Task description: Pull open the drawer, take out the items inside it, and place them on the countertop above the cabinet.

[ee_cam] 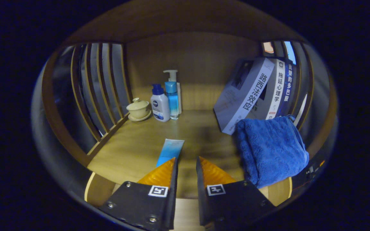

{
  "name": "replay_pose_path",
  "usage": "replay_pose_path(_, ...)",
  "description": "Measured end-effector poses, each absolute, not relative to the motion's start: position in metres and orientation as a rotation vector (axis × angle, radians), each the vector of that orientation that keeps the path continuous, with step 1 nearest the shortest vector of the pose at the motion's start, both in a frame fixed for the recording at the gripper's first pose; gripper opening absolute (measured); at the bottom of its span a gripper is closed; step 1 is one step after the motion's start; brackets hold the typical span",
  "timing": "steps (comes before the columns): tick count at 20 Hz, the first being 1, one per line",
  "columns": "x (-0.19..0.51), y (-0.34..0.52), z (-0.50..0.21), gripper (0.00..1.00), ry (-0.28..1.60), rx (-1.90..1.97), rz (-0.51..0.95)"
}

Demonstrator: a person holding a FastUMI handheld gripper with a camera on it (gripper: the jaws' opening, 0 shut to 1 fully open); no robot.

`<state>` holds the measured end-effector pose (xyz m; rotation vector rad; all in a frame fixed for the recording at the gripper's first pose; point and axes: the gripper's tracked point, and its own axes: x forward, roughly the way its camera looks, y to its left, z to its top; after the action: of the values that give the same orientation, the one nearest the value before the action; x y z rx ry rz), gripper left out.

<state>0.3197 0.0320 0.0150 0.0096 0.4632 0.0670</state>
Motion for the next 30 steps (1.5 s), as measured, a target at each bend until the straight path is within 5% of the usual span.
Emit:
replay_pose_path(3, 0.311, 0.036, 0.02, 0.3, 0.444, 0.039, 0.046)
replay_pose_path(8, 0.276, 0.036, 0.023, 1.0, 0.403, 0.057, 0.028)
replay_pose_path(30, 0.021, 0.006, 0.03, 1.0, 0.205, 0.093, 0.008)
